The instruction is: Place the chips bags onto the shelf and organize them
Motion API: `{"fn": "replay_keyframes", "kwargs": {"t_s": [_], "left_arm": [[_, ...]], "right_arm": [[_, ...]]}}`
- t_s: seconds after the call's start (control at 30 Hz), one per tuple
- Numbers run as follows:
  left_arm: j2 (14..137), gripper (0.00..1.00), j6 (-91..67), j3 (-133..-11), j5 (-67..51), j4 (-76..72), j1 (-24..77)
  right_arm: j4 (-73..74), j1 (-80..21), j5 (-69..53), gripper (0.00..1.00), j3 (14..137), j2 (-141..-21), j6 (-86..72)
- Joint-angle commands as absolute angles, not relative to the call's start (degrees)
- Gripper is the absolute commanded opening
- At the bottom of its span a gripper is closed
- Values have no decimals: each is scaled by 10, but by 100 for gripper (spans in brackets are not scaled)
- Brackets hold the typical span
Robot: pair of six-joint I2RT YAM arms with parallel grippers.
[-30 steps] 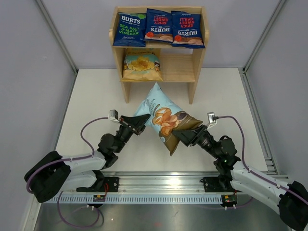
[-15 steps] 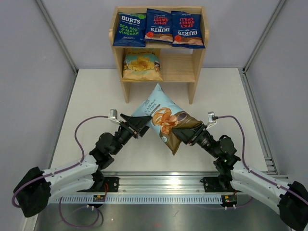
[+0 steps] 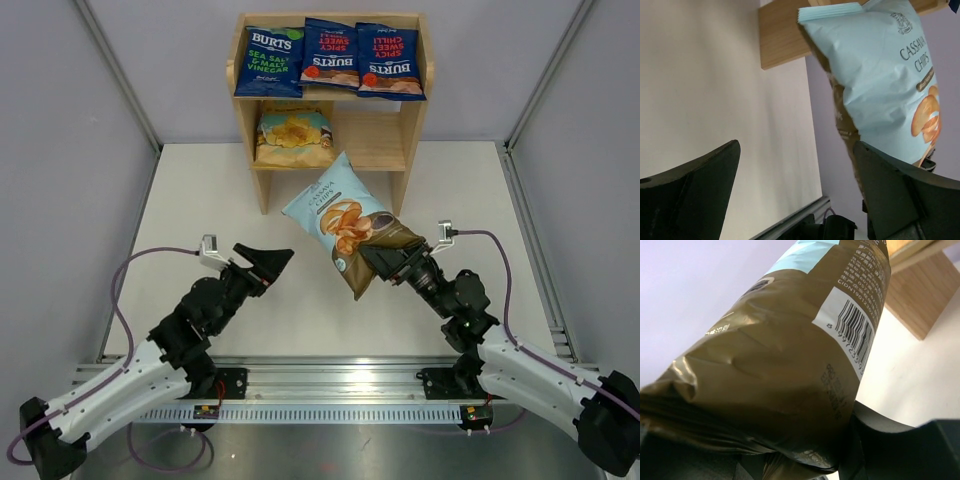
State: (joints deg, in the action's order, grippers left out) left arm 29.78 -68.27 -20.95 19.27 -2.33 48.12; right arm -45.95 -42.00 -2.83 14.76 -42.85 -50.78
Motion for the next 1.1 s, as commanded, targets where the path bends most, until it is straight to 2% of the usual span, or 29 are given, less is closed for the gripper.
{"fn": "replay_keyframes", "kwargs": {"t_s": [0.0,0.3,0.67,0.87,1.07], "left_arm": [[265,99,-620,-253,252,78,483],[234,99,-527,-329,246,203,483],[254,99,-385,-462,152,335,483],[272,99,-283,-558,113,443,483],[209,99,-196,-584,126,480,483]], "right_arm": [[-521,-403,-4,39,207,-454,-511],[-601,-346,-18,40,284,-566,-577],[-634,-290,-4,40,348,-662,-612],[-680,-281,62,41,373,-717,-609],[-713,-280,110,41,413,-786,-597]]}}
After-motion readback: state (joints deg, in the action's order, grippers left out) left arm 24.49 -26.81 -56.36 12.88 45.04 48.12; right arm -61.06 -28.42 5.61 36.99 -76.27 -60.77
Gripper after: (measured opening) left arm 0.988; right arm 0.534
